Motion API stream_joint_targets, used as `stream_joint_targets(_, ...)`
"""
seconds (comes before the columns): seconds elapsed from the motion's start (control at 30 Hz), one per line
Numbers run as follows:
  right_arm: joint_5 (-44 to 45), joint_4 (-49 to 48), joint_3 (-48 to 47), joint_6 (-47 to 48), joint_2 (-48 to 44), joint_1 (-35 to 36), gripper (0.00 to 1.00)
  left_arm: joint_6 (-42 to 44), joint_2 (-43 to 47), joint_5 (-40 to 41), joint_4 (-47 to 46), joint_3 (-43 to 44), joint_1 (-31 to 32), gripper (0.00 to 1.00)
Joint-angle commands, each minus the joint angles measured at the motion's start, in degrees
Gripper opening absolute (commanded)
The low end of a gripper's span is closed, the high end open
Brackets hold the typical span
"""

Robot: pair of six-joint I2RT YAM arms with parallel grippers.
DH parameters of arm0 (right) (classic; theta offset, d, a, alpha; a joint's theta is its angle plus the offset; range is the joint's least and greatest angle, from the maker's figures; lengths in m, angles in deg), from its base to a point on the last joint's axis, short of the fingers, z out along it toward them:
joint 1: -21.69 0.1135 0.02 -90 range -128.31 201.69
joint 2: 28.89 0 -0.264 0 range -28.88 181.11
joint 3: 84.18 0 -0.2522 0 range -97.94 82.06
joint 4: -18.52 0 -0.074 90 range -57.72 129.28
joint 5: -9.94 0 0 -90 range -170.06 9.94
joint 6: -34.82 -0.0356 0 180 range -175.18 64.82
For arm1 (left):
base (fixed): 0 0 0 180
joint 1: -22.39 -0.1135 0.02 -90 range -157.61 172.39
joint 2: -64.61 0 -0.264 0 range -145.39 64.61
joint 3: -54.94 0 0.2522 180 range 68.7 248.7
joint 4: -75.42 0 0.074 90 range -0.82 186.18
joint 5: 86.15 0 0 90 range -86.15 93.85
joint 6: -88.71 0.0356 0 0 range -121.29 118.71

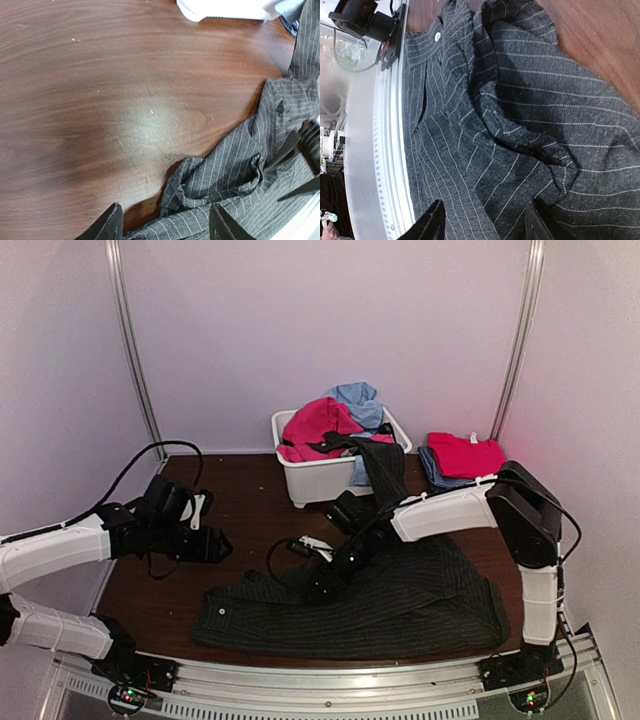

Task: Fold and stack the mixed laundry pile
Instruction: Adjust the 1/3-folded shirt at the center of the board.

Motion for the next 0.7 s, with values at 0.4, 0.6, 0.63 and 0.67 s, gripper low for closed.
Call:
stream_joint_targets(0.4,12.06,-1.26,3.34,-3.84,-6.16,0.01,0.58,0.64,0.15,1.22,-3.30,0.71,-0.62,0.61)
stream_joint_targets(0.6,10.06,-0.05,-0.08,-3.44,-1.73,-0.77,0.46,0.98,0.34,1.85,-2.91,1.25,-0.77,0.61)
stream_joint_targets(0.63,9.10,-0.44,-0.08,-3.47,-1.39,-0.76,0.44,1.03,0.51,1.94,-2.87,1.29,-0.96,0.61)
stream_joint_targets(0.67,8.34,-0.55,-0.18,-3.51,-0.99,-0.75,0.43,1.07,0.66,1.87,-2.74,1.22,-1.11,0.61)
